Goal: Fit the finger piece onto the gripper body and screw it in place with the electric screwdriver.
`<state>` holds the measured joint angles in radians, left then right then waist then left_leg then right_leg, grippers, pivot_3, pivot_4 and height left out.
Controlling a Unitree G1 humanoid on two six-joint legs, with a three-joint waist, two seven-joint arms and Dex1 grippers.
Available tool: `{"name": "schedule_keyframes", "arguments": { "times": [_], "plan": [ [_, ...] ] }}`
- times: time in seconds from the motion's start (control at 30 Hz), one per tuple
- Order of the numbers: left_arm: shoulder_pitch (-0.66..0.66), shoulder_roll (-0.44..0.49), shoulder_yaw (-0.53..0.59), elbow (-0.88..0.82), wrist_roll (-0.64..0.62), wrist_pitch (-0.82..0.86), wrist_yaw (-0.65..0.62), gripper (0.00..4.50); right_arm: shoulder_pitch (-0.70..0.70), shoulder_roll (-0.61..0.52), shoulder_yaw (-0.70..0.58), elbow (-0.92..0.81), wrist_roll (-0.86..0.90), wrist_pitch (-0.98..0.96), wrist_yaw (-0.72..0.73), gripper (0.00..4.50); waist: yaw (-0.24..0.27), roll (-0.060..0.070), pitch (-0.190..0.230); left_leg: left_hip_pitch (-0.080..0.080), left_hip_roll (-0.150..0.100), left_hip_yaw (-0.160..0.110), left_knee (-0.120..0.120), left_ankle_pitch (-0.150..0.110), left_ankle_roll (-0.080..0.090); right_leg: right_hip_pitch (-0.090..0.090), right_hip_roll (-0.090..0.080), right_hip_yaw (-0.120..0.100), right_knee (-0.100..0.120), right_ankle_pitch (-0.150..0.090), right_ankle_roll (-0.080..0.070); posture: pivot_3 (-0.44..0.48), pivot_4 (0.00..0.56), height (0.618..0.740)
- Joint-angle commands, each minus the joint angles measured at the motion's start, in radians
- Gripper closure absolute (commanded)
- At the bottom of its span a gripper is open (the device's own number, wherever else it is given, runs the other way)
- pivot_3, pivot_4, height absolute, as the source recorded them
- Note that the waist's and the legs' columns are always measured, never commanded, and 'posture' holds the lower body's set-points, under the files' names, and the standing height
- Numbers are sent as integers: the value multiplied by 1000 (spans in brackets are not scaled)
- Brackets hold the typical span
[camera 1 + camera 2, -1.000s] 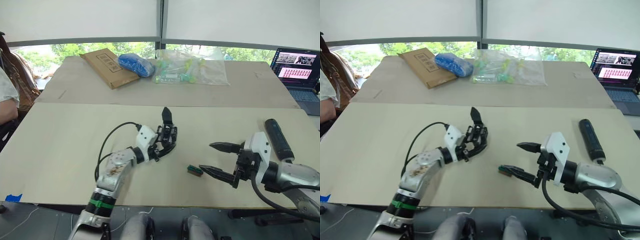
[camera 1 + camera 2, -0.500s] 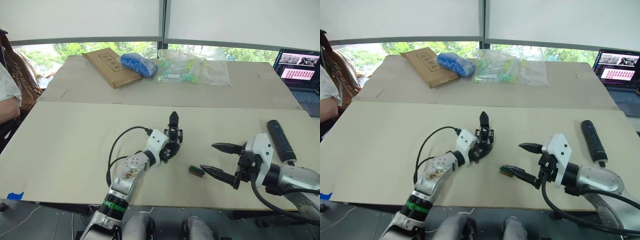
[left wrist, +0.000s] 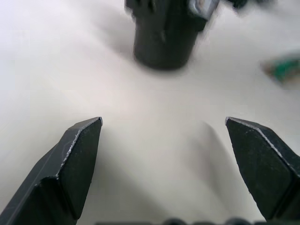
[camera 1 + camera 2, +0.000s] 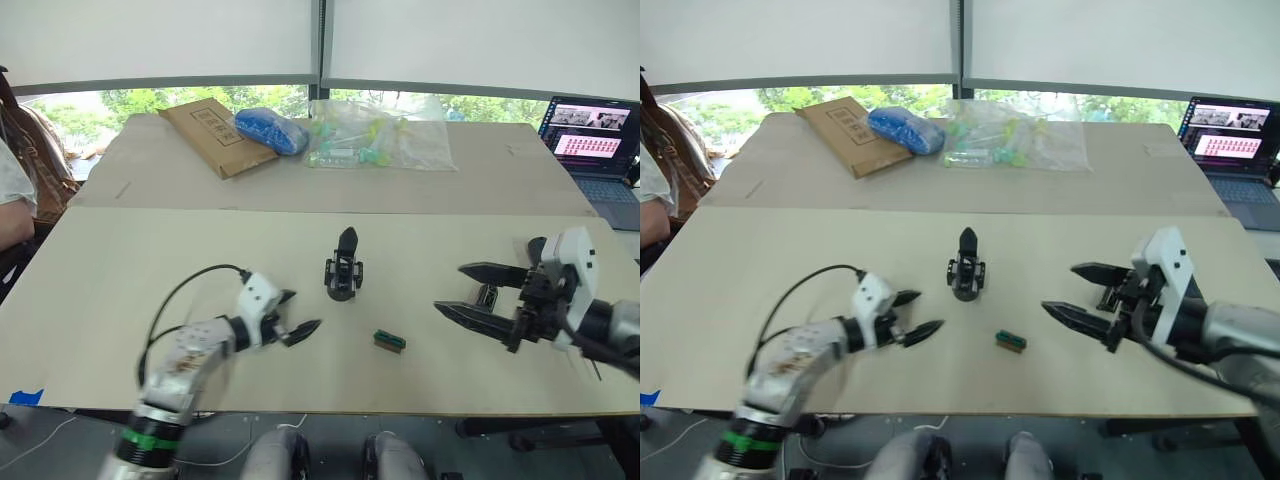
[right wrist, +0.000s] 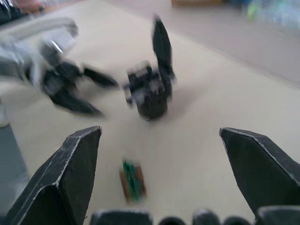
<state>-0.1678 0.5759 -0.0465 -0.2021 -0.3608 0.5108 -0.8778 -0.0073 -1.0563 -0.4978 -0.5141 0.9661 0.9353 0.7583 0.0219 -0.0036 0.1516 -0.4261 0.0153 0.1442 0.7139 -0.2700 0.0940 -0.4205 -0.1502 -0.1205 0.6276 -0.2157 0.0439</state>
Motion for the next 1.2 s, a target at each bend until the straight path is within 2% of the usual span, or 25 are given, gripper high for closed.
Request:
{"name": "schedule_keyframes", "arguments": {
  "times": [0.03, 0.13, 0.23, 0.37, 0.53, 0.8, 0.9, 1.13, 1.2],
  "plan": [
    [-89, 82, 80, -76, -201, 78, -188, 28, -119, -79, 16, 121, 47, 207, -93, 0, 1, 0, 0, 0, 0, 0, 0, 0, 0, 0, 0, 0, 0, 0, 0, 0, 150, 732],
    [-232, 174, 107, -87, -327, 185, -299, 28, -310, -90, 121, 267, 22, 440, -236, 0, 1, -1, 1, -1, 0, 0, 1, 0, 0, -2, -1, -1, 0, 0, 0, 0, 150, 732],
    [-337, 214, 59, -97, -320, 149, -381, 28, -516, -49, 230, 447, -16, 660, -337, 0, -8, 0, 0, -1, -1, 0, 1, 0, 0, 1, -1, 0, -1, 0, 0, 0, 150, 732],
    [-408, 202, 29, -111, -322, 127, -406, 28, -642, -51, 369, 651, -2, 679, -435, 0, -12, 0, 0, -3, -2, 3, -1, 1, -1, 0, 1, -1, -2, 0, 1, 0, 150, 732],
    [-485, 150, 15, -117, -344, 127, -402, 28, -795, 32, 508, 883, -105, 679, -470, 0, -20, 0, 0, -4, -2, 5, 0, 2, -2, 0, 3, -1, -2, -1, 3, 0, 150, 732],
    [-502, 132, -1, -105, -311, 105, -383, 28, -872, 147, 558, 1007, -273, 652, -402, 0, -26, 0, 0, -3, -2, 4, -1, 4, -3, -1, 3, -1, -1, -1, 3, 0, 150, 732],
    [-498, 128, -2, -116, -316, 111, -372, 0, -881, 172, 571, 1036, -330, 606, -369, 838, -29, 0, 0, -3, -2, 4, -1, 4, -3, 0, 3, -1, -1, -1, 3, 0, 150, 732],
    [-495, 131, -4, -116, -315, 113, -360, 0, -877, 159, 646, 1033, -415, 548, -223, 3263, -42, 0, 0, -1, -1, 4, -1, 4, -3, 1, 3, 0, -1, -1, 3, 0, 150, 732],
    [-497, 131, -3, -109, -317, 120, -355, 0, -863, 130, 692, 994, -435, 508, -154, 3358, -42, 0, 0, -1, -1, 5, -1, 4, -3, 1, 4, 0, -1, -1, 3, 0, 150, 732]
  ]
}}
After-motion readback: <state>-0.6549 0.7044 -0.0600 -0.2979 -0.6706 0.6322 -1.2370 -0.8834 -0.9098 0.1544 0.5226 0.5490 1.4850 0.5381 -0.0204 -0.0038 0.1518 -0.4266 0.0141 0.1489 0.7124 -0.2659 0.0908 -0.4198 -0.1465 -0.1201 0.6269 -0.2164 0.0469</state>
